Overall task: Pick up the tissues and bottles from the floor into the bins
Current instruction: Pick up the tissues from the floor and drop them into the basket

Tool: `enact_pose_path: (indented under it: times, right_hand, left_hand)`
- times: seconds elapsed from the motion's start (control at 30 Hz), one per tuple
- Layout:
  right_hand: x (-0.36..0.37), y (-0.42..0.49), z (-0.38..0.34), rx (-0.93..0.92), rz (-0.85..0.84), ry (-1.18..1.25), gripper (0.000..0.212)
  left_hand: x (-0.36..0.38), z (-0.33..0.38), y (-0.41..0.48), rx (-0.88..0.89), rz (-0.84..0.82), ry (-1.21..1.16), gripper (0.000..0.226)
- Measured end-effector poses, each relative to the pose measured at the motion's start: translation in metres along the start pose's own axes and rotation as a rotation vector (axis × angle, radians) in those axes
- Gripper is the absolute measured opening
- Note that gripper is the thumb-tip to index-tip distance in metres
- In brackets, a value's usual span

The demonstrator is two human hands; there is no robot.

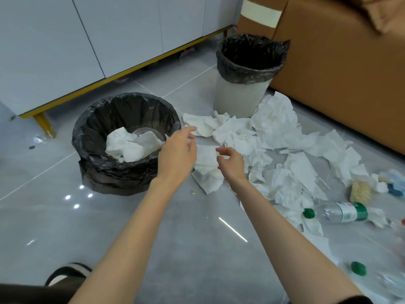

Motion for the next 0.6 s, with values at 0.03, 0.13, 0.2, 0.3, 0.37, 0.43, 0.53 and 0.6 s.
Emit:
enact_pose_path:
  times: [0.03, 0.13, 0.2, 0.3, 0.37, 0.43, 0.53, 0.6]
  right_hand:
    - [-0.016, 0.000, 0.012, 0.017, 0.023, -0.067, 0.034]
    - [-0.058, 0.000, 0.048, 0.078, 0.041, -0.291, 0.039]
    - [-0.077, -0.001, 0.076, 0.153, -0.006, -0.427, 0.045]
    - [-0.092, -0.005, 0.107, 0.190, -0.100, -0.575, 0.058]
    - [-0.101, -0.006, 0.123, 0.184, -0.122, -0.711, 0.065]
    - [-0.108, -0.005, 0.132, 0.161, -0.103, -0.804, 0.066]
    - [-0.118, -0.006, 0.146, 0.159, -0.031, -0.724, 0.044]
    - [-0.124, -0.008, 0.151, 0.179, 0.025, -0.661, 0.026]
  left_hand:
    - [0.016, 0.010, -0.005, 0.025, -0.046, -0.008, 0.036]
    - [0.073, 0.022, -0.026, 0.072, -0.217, 0.017, 0.036]
    - [0.110, 0.013, -0.041, 0.044, -0.342, 0.023, 0.036]
    - [0.147, -0.015, -0.065, -0.041, -0.491, 0.078, 0.038]
    - [0.164, -0.031, -0.081, -0.093, -0.563, 0.107, 0.039]
    - [0.174, -0.043, -0.093, -0.129, -0.608, 0.122, 0.042]
    - [0.183, -0.051, -0.102, -0.149, -0.640, 0.125, 0.044]
    - [0.185, -0.051, -0.104, -0.150, -0.648, 0.131, 0.044]
Point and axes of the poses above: each hand's wrist, its own y-axis towards the middle knuckle, its own x-axis out of the palm, z = x × y, the point moved 9 cm from there along y, towards the middle knuckle, and after that the axes turned 14 degrees about y, right-handed, at the moved point
